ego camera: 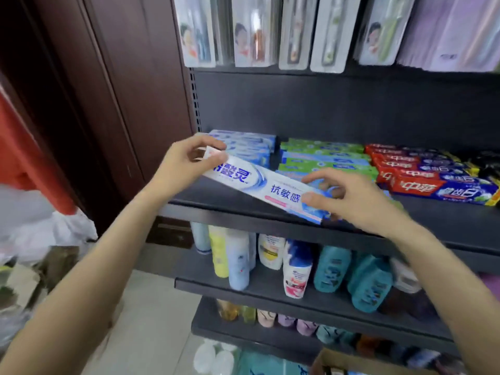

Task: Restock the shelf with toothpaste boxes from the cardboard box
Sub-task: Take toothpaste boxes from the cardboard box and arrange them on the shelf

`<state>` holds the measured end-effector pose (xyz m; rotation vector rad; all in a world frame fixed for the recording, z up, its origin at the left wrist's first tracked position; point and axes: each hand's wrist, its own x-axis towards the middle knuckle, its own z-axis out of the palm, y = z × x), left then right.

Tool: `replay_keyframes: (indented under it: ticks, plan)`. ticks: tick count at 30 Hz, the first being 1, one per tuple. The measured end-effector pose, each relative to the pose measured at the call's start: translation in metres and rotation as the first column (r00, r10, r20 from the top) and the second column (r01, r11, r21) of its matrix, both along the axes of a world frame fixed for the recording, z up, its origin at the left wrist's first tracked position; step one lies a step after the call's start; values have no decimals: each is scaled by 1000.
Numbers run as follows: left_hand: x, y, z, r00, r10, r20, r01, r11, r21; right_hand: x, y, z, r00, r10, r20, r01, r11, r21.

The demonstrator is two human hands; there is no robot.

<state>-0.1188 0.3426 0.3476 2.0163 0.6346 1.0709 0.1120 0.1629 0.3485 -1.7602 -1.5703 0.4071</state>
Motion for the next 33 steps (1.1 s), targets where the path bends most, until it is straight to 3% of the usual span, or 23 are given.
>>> replay_keyframes:
  ticks: [3,7,12,14,16,20,23,30,33]
  plan:
    - [1,55,14,998,62,7,-63,995,76,-5,53,15,971,-42,236,41,999,11]
    - [11,110,4,937,331,-109,-295,921,256,2,124,25,905,-190,380,160,981,110]
    - [17,138,-32,816,344,-465,-131,893,431,19,205,16,863,-228,452,229,972,52]
    - [20,145,-40,779,342,-526,-72,882,467,19,231,15,855,-231,464,232,971,56]
    - [23,150,-41,786,341,-516,-60,872,485,20,252,15,824,-252,508,245,966,81]
    - [25,157,-39,796,340,-500,-53,863,502,26,280,14,636,-287,716,373,927,40]
    - [26,150,-42,812,361,-459,-81,847,525,24,270,14,735,-230,638,332,942,-43]
    - [53,60,-26,964,228,-136,-151,892,426,5,157,6,794,-154,588,89,986,138]
    - [72,1,-22,994,91,-68,-52,897,439,7,90,1,830,-180,528,34,961,274]
